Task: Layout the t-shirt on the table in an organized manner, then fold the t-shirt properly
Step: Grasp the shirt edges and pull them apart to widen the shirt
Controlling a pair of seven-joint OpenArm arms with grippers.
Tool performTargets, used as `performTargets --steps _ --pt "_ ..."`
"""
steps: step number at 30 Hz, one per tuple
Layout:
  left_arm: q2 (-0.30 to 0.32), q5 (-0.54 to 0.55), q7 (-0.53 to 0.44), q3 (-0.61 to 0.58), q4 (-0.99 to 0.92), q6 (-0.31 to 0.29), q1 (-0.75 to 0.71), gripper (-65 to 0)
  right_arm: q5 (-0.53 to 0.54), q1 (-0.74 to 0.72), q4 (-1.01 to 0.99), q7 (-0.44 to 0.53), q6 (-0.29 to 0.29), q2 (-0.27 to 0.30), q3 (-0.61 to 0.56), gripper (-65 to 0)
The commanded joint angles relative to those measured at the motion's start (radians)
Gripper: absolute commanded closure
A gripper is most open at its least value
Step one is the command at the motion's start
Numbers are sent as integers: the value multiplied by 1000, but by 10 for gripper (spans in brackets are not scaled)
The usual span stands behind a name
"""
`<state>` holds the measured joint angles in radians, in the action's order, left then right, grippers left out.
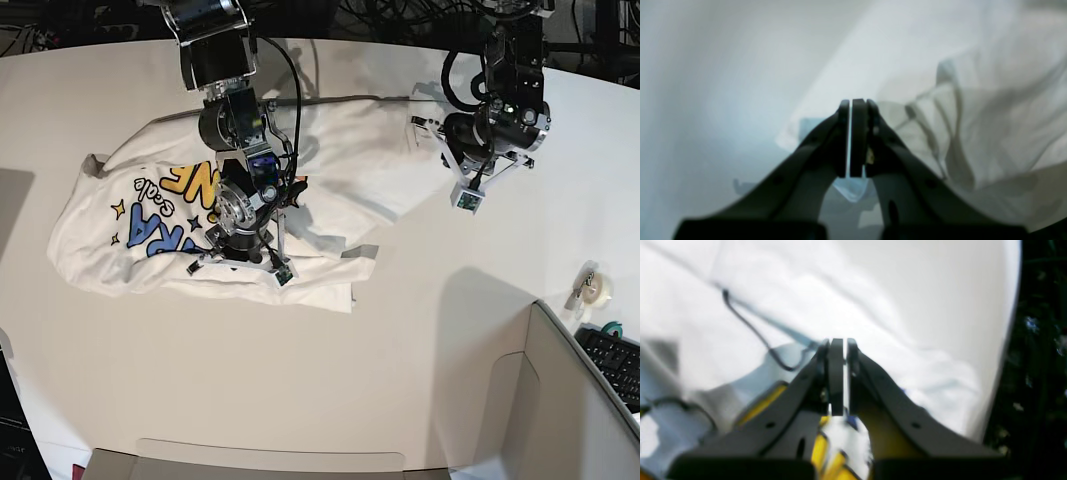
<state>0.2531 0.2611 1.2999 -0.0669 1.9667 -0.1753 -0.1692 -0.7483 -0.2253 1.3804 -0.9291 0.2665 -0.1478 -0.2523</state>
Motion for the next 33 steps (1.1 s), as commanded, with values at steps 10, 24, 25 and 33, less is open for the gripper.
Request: performTargets --steps 10,24,25,33 --pt "15 -7 -96 -3 -198 3 9 0 -9 -139 -289 141 -8 -9 3 -25" --pt "70 -10 -147 -129 -513 3 279 0 -12 -185 -304 135 -9 29 414 -25" --pt "71 -10 -148 -155 -542 3 311 0 -12 -182 -304 135 -9 38 439 -25" --pt "68 -10 -285 -313 -797 4 512 0 -10 -112 -158 135 -14 57 514 -25"
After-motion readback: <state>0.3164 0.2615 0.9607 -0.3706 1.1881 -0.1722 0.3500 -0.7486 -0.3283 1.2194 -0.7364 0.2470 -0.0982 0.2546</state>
